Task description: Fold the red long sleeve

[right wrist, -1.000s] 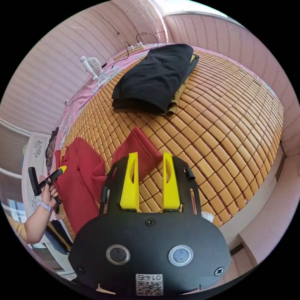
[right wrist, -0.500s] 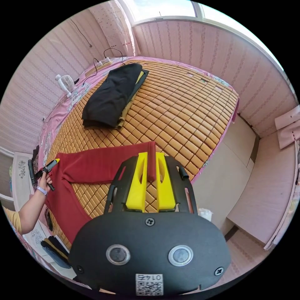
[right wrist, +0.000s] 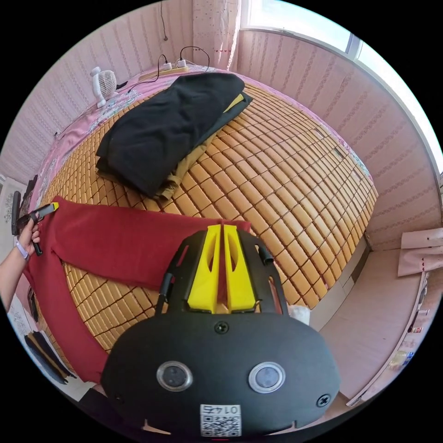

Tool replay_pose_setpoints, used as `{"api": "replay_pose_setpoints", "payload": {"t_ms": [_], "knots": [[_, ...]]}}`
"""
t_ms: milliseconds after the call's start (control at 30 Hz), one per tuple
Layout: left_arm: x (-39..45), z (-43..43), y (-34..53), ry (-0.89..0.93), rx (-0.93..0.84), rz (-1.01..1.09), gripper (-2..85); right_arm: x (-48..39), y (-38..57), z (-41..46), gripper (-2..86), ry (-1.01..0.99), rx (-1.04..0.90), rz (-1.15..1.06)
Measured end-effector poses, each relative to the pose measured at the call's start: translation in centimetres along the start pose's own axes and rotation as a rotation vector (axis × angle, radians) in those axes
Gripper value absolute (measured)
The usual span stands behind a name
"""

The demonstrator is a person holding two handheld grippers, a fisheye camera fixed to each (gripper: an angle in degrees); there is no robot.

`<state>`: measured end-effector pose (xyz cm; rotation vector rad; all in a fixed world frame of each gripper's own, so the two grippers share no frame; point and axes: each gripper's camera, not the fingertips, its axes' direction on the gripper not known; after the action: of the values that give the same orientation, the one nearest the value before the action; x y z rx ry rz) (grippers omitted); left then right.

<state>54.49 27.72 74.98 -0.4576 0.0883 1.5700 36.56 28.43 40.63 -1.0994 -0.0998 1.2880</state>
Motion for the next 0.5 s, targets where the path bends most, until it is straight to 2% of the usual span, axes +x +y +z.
{"api": "replay_pose_setpoints", "payload": {"t_ms": [100, 200, 267, 367, 500], "knots": [[0.1, -0.2, 0.4, -0.026, 0.012, 0.028, -1.0, -0.5, -0.5, 0.5, -0.1, 0.027, -0.003, -0.019], [-0.6, -0.6, 1.4, 0.008, 0.041, 0.019, -1.0, 0.2, -0.7, 0.8, -0.2, -0.051, -0.005, 0.067], [-2.2, -1.6, 2.5, 0.132, 0.082, -0.057, -1.0, 1.0, -0.8, 0.7, -0.2, -0.101, -0.005, 0.125], [-2.9, -4.6, 5.9, 0.208, 0.176, -0.06, -1.0, 1.7, -0.4, -0.2, -0.3, -0.06, -0.003, 0.168], [-2.9, -6.6, 12.3, 0.083, 0.051, 0.075, -1.0, -0.5, 1.5, -2.1, -0.2, -0.047, -0.029, 0.08]]}}
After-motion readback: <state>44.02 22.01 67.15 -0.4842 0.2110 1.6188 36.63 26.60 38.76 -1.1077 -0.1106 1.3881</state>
